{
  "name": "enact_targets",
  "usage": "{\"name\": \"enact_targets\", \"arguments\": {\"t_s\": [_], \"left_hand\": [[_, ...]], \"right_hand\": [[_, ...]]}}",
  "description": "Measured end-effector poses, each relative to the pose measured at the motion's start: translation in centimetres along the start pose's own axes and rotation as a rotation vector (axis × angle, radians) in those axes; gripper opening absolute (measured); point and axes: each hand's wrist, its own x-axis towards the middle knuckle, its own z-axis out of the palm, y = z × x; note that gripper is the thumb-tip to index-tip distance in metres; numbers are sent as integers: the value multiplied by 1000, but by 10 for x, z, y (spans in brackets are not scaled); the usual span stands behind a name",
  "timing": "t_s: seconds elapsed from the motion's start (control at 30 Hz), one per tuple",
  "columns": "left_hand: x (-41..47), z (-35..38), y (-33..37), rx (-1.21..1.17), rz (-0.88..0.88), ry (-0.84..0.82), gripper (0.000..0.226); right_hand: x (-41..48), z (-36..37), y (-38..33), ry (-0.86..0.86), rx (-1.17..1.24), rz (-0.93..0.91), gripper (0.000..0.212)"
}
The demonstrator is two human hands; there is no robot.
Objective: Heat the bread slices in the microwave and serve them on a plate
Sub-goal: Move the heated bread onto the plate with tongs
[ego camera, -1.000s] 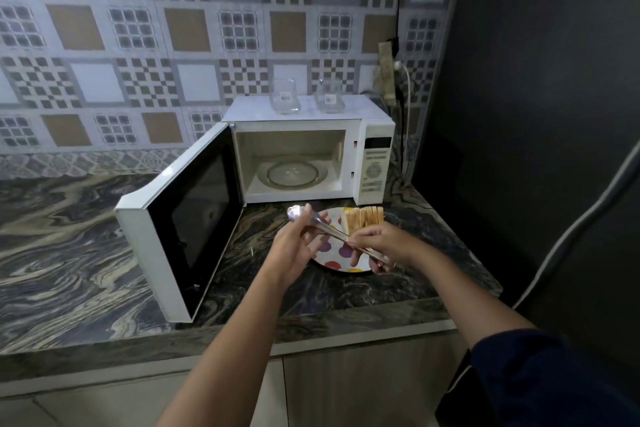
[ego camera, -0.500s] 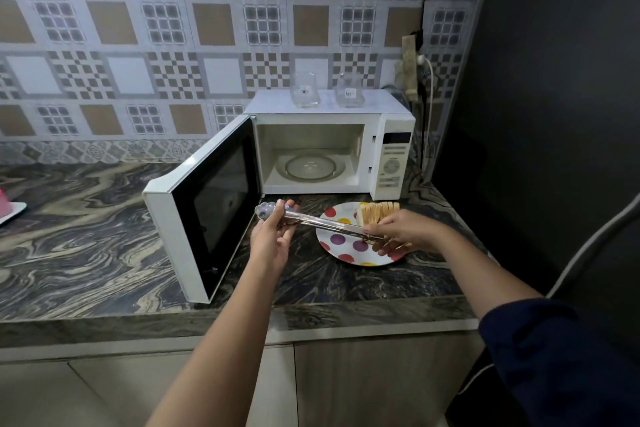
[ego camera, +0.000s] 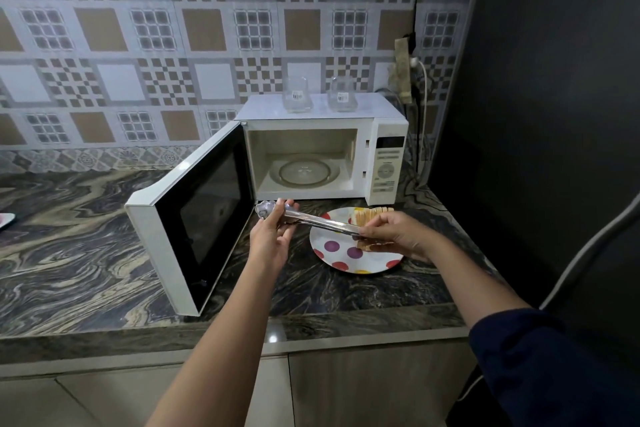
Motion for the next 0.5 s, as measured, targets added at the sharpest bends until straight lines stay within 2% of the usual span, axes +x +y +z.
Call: {"name": "enact_targets", "arguments": {"t_s": [0.13,0.33,0.43,0.5], "left_hand": [[1,5,-6,-42,-14,-2,12],[2,11,-13,-9,-18,-4,10],[4,9,-15,-39,-14,7,16],[6,6,-15,-44,-7,19,21]], "right_hand": [[1,-6,0,51,146,-34,13],[2,-7,5,29,281,-4,14],[2,-10,8,41,362,-24,21],[2,-12,10,56,363,-52,16]]}}
